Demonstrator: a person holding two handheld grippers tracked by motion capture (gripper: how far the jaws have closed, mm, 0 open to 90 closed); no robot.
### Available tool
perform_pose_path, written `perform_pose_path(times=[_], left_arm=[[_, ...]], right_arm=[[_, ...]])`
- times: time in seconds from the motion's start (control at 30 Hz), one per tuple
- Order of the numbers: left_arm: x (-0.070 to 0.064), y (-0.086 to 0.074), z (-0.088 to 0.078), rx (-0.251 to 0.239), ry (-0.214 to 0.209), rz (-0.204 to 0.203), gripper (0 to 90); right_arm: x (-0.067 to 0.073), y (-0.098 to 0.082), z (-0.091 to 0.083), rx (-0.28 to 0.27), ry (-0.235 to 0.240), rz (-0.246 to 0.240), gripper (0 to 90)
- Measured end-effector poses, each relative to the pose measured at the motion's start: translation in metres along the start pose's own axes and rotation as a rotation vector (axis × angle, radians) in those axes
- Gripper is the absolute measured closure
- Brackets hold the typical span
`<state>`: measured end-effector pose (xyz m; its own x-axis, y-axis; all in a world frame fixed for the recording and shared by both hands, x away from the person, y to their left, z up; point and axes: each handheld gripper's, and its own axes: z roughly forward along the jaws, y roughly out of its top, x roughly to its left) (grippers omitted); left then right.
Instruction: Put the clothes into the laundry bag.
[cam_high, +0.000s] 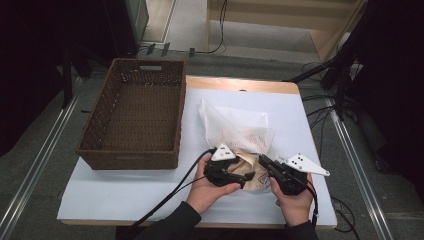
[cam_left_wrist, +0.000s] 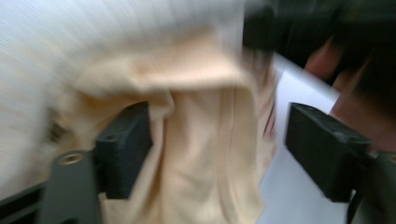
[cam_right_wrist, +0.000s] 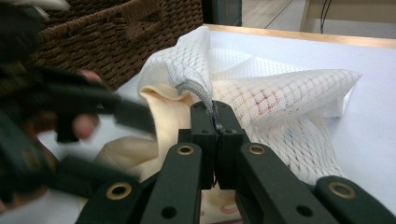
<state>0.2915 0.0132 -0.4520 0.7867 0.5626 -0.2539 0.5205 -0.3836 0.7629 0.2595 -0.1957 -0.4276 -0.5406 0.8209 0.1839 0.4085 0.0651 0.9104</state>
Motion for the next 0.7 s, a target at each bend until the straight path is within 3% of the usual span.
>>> perform_pose_path(times=[0.03, 0.07, 0.1, 0.13, 0.17, 0.2, 0.23, 0.3, 0.37, 0.43, 0.47, 0.5, 0.53, 0.57, 0.63, 0.67, 0.7], left_arm=[[-0.003, -0.002, 0.011, 0.079, 0.047, 0.033, 17.9], [-0.009, -0.005, 0.024, 0.123, 0.114, 0.078, 17.7], [-0.009, -0.005, 0.024, 0.123, 0.114, 0.078, 18.1], [-0.011, -0.005, 0.027, 0.131, 0.14, 0.1, 18.1], [-0.015, -0.005, 0.03, 0.129, 0.199, 0.128, 21.9], [-0.017, -0.004, 0.03, 0.117, 0.225, 0.133, 32.8], [-0.013, -0.001, 0.025, 0.084, 0.198, 0.091, 63.0], [-0.009, 0.004, 0.016, 0.023, 0.158, 0.034, 76.8], [-0.005, 0.01, 0.006, -0.068, 0.131, -0.027, 79.0], [0.0, 0.014, -0.004, -0.176, 0.138, -0.104, 79.5], [0.003, 0.016, -0.008, -0.237, 0.159, -0.145, 79.5], [0.004, 0.017, -0.009, -0.27, 0.176, -0.16, 79.5], [0.004, 0.017, -0.009, -0.27, 0.176, -0.16, 79.4], [0.005, 0.017, -0.006, -0.329, 0.221, -0.189, 79.2], [0.008, 0.016, 0.001, -0.324, 0.242, -0.197, 78.9], [0.011, 0.015, 0.01, -0.292, 0.238, -0.207, 78.4], [0.022, 0.013, 0.031, -0.147, 0.166, -0.229, 77.1]], right_arm=[[0.0, 0.0, 0.001, 0.001, 0.003, -0.001, 89.9], [0.002, -0.001, 0.001, 0.008, 0.009, -0.002, 89.9], [0.003, -0.001, 0.002, 0.011, 0.014, -0.005, 89.9], [0.003, -0.001, 0.002, 0.011, 0.014, -0.005, 89.9], [0.004, -0.002, 0.003, 0.012, 0.015, -0.007, 89.9], [0.005, -0.002, 0.003, 0.016, 0.02, -0.008, 89.9], [0.005, -0.002, 0.003, 0.016, 0.021, -0.014, 89.9], [0.005, -0.001, 0.0, 0.007, 0.019, -0.008, 89.9], [0.006, 0.001, -0.003, -0.005, 0.018, -0.01, 89.9], [0.008, 0.005, -0.008, -0.023, 0.015, -0.012, 90.0], [0.009, 0.007, -0.01, -0.034, 0.015, -0.012, 90.0], [0.011, 0.009, -0.011, -0.041, 0.018, -0.015, 90.0], [0.012, 0.01, -0.012, -0.042, 0.024, -0.019, 90.0], [0.014, 0.01, -0.012, -0.039, 0.032, -0.014, 90.0], [0.016, 0.01, -0.011, -0.033, 0.04, -0.015, 90.0], [0.018, 0.007, -0.007, -0.005, 0.043, -0.022, 90.0], [0.018, 0.005, -0.004, 0.009, 0.047, -0.018, 90.0]])
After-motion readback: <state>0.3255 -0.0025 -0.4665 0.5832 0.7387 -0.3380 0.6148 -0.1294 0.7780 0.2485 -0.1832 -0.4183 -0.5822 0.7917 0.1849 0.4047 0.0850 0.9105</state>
